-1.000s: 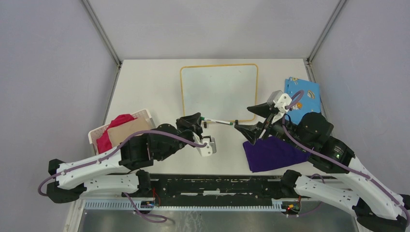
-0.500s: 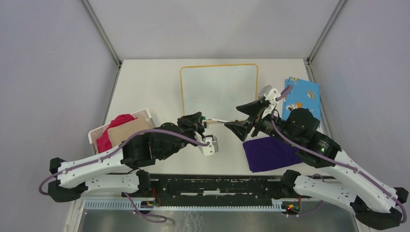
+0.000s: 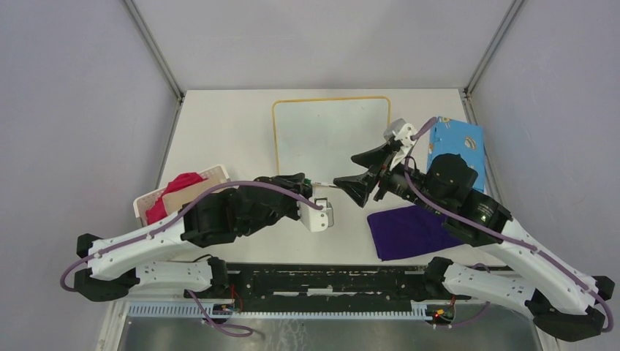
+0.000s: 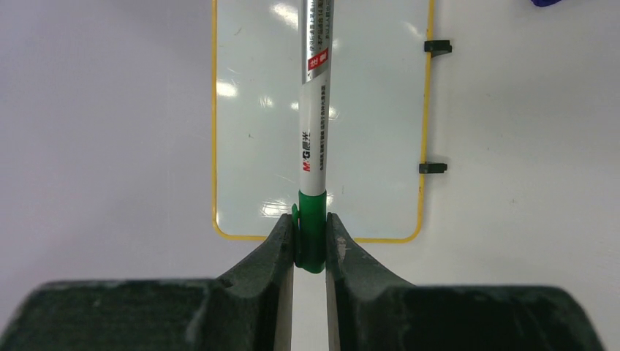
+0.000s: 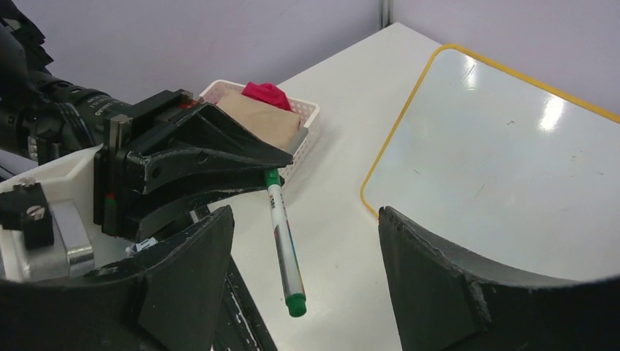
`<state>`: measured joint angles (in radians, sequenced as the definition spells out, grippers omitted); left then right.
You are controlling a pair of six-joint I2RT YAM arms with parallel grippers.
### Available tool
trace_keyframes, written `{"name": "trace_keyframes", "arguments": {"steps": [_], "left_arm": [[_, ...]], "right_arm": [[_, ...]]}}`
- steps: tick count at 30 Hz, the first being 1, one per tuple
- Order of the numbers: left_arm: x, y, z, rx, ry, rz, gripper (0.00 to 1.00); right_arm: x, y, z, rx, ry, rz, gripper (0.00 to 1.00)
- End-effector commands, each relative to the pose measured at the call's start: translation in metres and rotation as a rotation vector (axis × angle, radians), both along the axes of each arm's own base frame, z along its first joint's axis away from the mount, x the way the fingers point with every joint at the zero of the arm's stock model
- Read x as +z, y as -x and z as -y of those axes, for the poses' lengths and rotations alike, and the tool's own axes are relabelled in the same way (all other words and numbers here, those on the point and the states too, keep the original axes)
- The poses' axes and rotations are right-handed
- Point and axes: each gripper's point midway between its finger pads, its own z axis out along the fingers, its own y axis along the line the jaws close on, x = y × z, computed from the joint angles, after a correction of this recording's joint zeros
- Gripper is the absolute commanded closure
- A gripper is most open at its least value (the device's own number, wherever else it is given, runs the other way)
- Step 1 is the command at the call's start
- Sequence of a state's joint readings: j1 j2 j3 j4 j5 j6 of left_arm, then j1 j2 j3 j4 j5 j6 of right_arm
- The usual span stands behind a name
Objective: Write a sentence on the whiteboard
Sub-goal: Open the whiteboard marker at the center of the board.
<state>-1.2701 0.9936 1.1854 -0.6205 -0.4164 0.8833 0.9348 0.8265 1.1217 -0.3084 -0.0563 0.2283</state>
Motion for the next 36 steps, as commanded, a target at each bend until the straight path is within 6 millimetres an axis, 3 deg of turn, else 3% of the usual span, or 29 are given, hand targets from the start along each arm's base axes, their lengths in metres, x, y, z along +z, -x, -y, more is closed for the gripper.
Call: {"name": "trace_keyframes", "arguments": {"steps": [1, 9, 24, 31, 36], "left_arm": [[0.008, 0.005, -0.003, -0.029, 0.002, 0.009, 0.98], [0.019, 0.002, -0.001, -0.051, -0.022, 0.061, 0.98], [0.022, 0.001, -0.006, -0.092, -0.102, 0.146, 0.98], [0.018, 0.0, -0.008, -0.095, -0.142, 0.153, 0.98], [0.016, 0.001, -0.009, -0.095, -0.142, 0.151, 0.98]], "right_arm": [[0.011, 0.001, -0.009, 0.027, -0.003, -0.035, 0.22], [-0.024, 0.011, -0.039, 0.152, 0.003, -0.154, 0.28], [-0.046, 0.009, -0.058, 0.204, 0.078, -0.235, 0.53], [-0.046, 0.008, -0.063, 0.217, 0.072, -0.238, 0.57], [-0.045, 0.006, -0.066, 0.217, 0.071, -0.235, 0.55]]}}
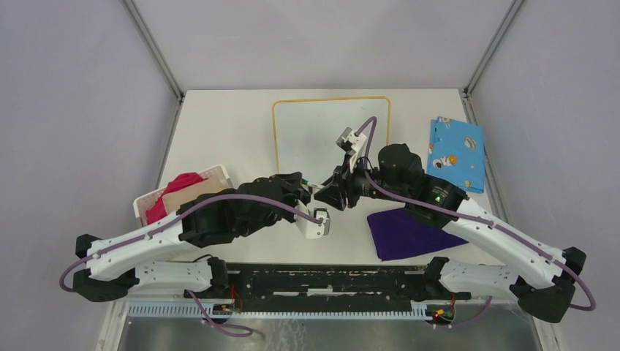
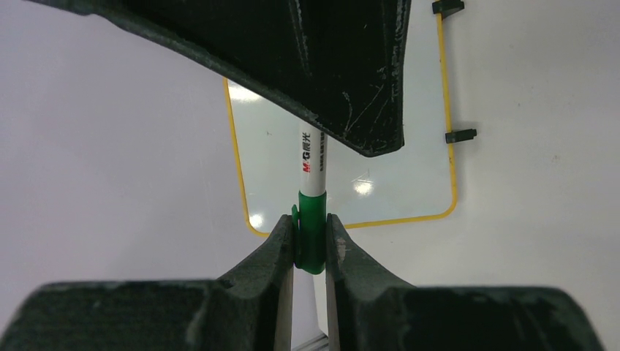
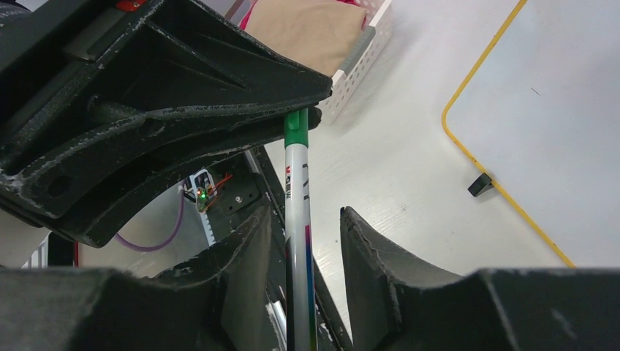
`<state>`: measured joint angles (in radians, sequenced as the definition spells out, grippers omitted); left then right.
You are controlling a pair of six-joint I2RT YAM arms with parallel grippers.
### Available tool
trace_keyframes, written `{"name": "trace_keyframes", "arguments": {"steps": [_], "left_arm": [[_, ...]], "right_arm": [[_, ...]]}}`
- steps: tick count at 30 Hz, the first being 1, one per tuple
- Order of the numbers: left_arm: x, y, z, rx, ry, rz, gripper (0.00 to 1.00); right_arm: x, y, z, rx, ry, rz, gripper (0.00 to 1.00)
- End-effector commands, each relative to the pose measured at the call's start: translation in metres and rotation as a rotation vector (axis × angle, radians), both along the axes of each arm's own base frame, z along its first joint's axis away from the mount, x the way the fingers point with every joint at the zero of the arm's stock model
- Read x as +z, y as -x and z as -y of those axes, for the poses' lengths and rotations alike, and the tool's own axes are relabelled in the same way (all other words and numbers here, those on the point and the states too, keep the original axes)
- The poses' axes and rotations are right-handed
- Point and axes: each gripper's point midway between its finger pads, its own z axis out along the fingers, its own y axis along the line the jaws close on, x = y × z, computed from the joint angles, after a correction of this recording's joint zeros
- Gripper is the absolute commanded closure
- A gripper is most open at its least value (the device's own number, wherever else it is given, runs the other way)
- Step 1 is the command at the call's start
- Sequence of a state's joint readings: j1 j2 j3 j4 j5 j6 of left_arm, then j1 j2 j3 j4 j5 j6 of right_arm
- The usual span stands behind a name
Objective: Write a sentence on the whiteboard
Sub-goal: Open the whiteboard marker at the center of the board.
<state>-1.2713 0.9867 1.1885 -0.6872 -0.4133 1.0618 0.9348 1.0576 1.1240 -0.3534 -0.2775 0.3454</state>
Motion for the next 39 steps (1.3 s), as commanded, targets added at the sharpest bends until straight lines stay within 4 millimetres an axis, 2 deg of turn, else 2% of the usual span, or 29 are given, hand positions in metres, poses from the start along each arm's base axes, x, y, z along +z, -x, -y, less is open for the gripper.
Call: {"name": "trace_keyframes", "arguments": {"steps": [1, 4, 12, 13, 24, 39], "left_arm": [[0.02, 0.001, -0.001, -0.023, 0.025, 0.049, 0.98], [0.021, 0.001, -0.002, -0.019, 0.028, 0.049, 0.98], [0.021, 0.0, -0.005, -0.007, 0.027, 0.053, 0.98], [0.02, -0.001, -0.006, -0.004, 0.023, 0.053, 0.98], [0.021, -0.009, -0.016, 0.052, 0.014, 0.106, 0.98], [0.008, -0.022, -0.019, 0.108, -0.023, 0.112, 0.98]], "right_arm": [[0.034, -0.004, -0.006, 0.004, -0.084, 0.05, 0.55], [0.035, -0.006, -0.005, -0.009, -0.094, 0.056, 0.62], [0.03, -0.004, 0.0, -0.005, -0.089, 0.062, 0.99], [0.028, -0.002, 0.001, -0.004, -0.084, 0.063, 1.0], [0.015, 0.004, 0.027, -0.042, -0.057, 0.095, 1.0], [0.009, 0.016, 0.044, -0.058, -0.087, 0.089, 1.0]]}}
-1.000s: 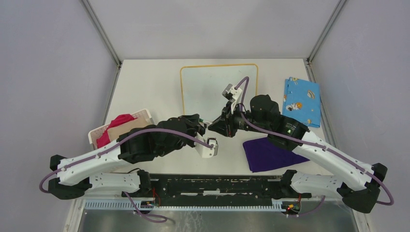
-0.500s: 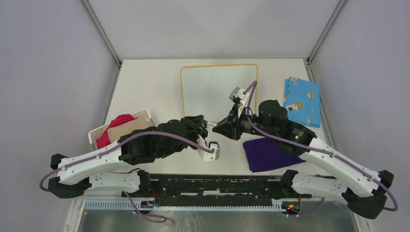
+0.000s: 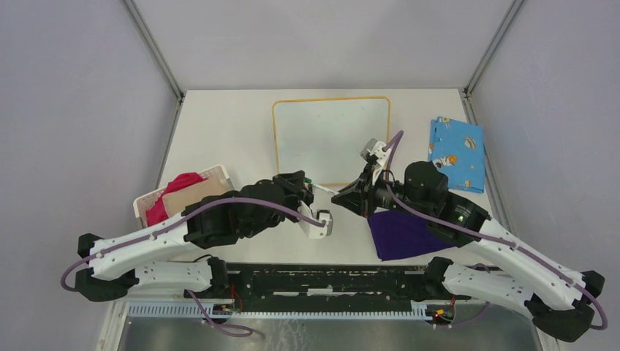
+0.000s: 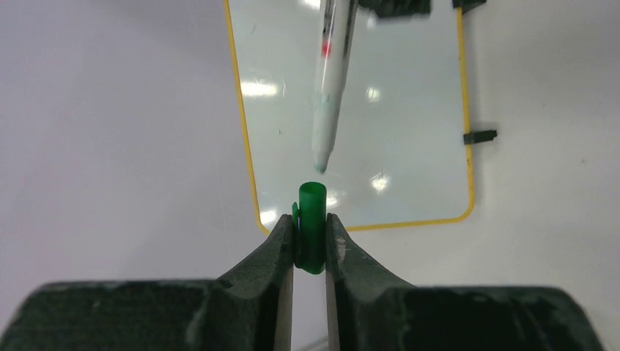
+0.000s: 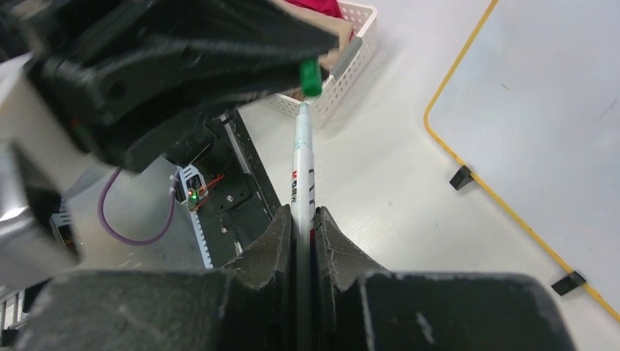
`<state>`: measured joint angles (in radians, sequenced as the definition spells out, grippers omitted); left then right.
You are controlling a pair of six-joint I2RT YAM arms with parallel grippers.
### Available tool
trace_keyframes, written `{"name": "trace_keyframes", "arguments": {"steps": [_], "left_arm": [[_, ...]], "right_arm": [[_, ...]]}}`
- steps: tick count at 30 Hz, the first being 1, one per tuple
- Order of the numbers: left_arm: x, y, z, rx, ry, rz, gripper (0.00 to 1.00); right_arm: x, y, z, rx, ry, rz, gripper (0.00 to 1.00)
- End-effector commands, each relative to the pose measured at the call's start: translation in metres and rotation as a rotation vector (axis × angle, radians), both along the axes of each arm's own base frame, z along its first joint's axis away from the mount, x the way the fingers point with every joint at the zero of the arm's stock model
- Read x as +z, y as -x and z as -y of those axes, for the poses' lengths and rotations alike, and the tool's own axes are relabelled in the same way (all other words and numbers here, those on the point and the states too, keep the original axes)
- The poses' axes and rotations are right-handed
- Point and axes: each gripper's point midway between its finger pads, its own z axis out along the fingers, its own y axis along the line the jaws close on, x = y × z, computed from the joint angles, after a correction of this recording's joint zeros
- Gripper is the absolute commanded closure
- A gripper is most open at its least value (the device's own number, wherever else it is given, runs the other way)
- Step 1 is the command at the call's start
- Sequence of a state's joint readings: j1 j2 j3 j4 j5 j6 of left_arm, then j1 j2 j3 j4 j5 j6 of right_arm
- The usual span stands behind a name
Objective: Write a sentence on the whiteboard
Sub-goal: Open the whiteboard marker at the center of the board.
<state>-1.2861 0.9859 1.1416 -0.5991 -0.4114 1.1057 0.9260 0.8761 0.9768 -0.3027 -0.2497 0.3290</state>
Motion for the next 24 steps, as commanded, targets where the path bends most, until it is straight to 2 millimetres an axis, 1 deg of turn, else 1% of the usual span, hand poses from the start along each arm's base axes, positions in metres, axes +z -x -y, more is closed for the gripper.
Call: {"name": "trace_keyframes", "arguments": {"steps": [1, 6, 9, 11, 12, 14, 15, 17, 19, 22, 23, 24], "left_arm": [[0.009, -0.024, -0.031, 0.151, -0.03, 0.066, 0.98], [0.005, -0.028, -0.031, 0.151, -0.017, 0.038, 0.98], [0.002, -0.028, -0.03, 0.158, -0.014, 0.025, 0.98], [0.0, -0.029, -0.031, 0.181, 0.008, 0.002, 0.98], [-0.001, -0.029, -0.031, 0.2, 0.034, -0.018, 0.98], [-0.001, -0.026, -0.033, 0.237, 0.109, -0.077, 0.98], [-0.002, -0.024, -0.033, 0.256, 0.156, -0.118, 0.98], [-0.003, -0.017, -0.033, 0.297, 0.271, -0.218, 0.98], [-0.007, -0.008, -0.031, 0.336, 0.399, -0.344, 0.98], [-0.023, 0.008, -0.021, 0.403, 0.585, -0.573, 0.98], [-0.031, 0.014, -0.015, 0.436, 0.662, -0.673, 0.98], [-0.041, 0.02, -0.01, 0.455, 0.701, -0.746, 0.98]], "right_arm": [[0.009, 0.005, 0.014, -0.027, -0.029, 0.015, 1.0], [0.007, 0.007, 0.019, -0.035, -0.035, 0.015, 1.0], [0.01, 0.002, 0.026, -0.076, -0.038, 0.032, 1.0], [0.013, -0.007, 0.037, -0.153, -0.025, 0.061, 1.0], [0.015, -0.016, 0.047, -0.222, -0.015, 0.08, 1.0], [0.011, -0.033, 0.073, -0.38, 0.016, 0.116, 1.0], [0.01, -0.039, 0.085, -0.443, 0.022, 0.135, 1.0], [0.005, -0.044, 0.105, -0.531, 0.016, 0.171, 1.0], [-0.001, -0.046, 0.116, -0.578, 0.014, 0.191, 1.0], [-0.016, -0.049, 0.123, -0.617, 0.026, 0.193, 1.0], [-0.018, -0.05, 0.124, -0.625, 0.023, 0.193, 1.0], [-0.023, -0.051, 0.124, -0.632, 0.027, 0.19, 1.0]]}}
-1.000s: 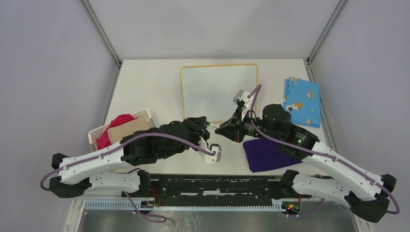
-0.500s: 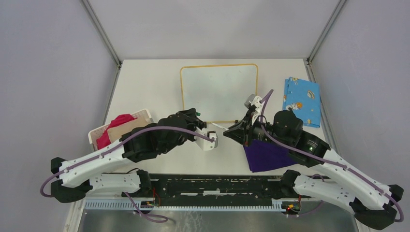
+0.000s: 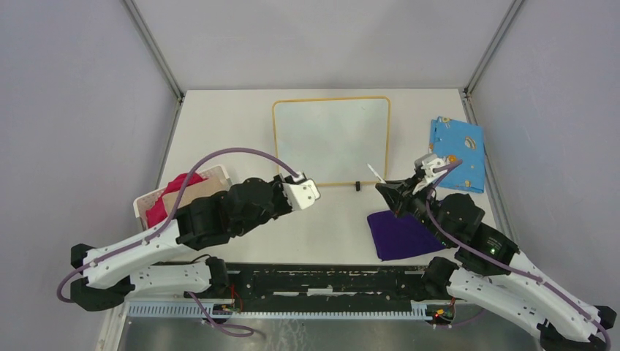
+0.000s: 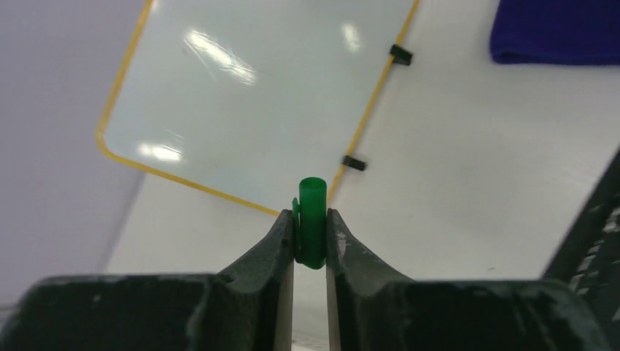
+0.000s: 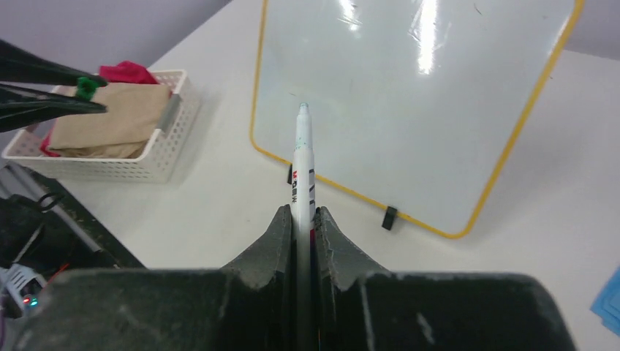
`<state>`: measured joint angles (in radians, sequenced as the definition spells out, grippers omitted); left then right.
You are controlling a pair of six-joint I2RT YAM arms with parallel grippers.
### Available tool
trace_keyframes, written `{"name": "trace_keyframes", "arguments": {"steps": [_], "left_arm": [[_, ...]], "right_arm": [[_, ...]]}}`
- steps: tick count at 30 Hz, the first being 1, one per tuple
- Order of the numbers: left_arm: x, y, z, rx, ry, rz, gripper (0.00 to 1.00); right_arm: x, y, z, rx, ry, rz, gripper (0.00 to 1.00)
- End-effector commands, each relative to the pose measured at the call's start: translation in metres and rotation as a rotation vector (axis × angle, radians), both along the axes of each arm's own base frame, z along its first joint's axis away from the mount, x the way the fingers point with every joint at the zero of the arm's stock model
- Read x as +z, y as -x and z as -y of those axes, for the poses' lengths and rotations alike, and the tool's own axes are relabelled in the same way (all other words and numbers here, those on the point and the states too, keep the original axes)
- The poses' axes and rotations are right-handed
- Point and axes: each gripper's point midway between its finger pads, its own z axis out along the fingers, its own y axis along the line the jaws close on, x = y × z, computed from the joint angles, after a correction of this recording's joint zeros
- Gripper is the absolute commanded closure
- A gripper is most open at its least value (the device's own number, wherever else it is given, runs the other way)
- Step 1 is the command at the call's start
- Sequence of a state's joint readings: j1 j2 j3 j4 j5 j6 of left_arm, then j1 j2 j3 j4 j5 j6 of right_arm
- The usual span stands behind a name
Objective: Write a sentence on the whiteboard
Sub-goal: Open the whiteboard marker at the center of the board, then place the pen cap at the center of the board.
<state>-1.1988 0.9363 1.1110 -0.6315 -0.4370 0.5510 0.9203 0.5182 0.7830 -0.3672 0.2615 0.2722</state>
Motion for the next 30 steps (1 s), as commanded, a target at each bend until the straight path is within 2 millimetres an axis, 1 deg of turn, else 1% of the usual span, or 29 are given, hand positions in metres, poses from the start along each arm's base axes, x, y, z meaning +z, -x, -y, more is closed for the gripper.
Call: {"name": "trace_keyframes", "arguments": {"steps": [1, 4, 6, 7, 9, 11, 14, 16, 19, 21, 23, 27, 30], "left_arm": [[-0.029, 0.03, 0.025, 0.164, 0.445, -0.425, 0.98], [-0.063, 0.035, 0.032, 0.267, 0.56, -0.577, 0.98], [-0.083, 0.034, 0.033, 0.331, 0.583, -0.636, 0.98], [-0.089, 0.032, 0.033, 0.353, 0.574, -0.639, 0.98], [-0.102, 0.025, 0.024, 0.401, 0.483, -0.589, 0.98], [-0.108, 0.016, 0.015, 0.407, 0.357, -0.511, 0.98], [-0.11, 0.015, 0.015, 0.254, 0.126, -0.421, 0.98], [-0.112, 0.018, 0.02, 0.105, -0.009, -0.365, 0.98], [-0.115, 0.019, 0.023, -0.115, -0.161, -0.235, 0.98], [-0.118, 0.011, 0.021, -0.211, -0.27, -0.105, 0.98], [-0.127, 0.003, 0.017, -0.256, -0.378, -0.019, 0.98], [-0.15, -0.006, 0.005, -0.303, -0.57, 0.06, 0.98], [-0.166, -0.016, -0.002, -0.341, -0.686, 0.175, 0.98]], "right_arm": [[-0.014, -0.017, 0.017, -0.136, 0.014, 0.019, 1.0], [-0.025, -0.019, 0.017, -0.152, 0.007, 0.013, 1.0], [-0.032, -0.02, 0.015, -0.153, -0.001, 0.008, 1.0], [-0.036, -0.021, 0.014, -0.15, 0.003, 0.003, 1.0], [-0.041, -0.021, 0.012, -0.144, 0.009, -0.004, 1.0], [-0.044, -0.021, 0.011, -0.14, 0.018, -0.009, 1.0], [-0.044, -0.02, 0.013, -0.142, 0.022, -0.001, 1.0], [-0.045, -0.02, 0.016, -0.148, 0.024, 0.007, 1.0], [-0.045, -0.019, 0.02, -0.159, 0.017, 0.017, 1.0], [-0.044, -0.017, 0.024, -0.166, 0.011, 0.024, 1.0], [-0.04, -0.016, 0.03, -0.18, 0.005, 0.033, 1.0], [-0.028, -0.012, 0.041, -0.192, -0.005, 0.064, 1.0], [-0.023, -0.01, 0.045, -0.193, -0.011, 0.08, 1.0]]}}
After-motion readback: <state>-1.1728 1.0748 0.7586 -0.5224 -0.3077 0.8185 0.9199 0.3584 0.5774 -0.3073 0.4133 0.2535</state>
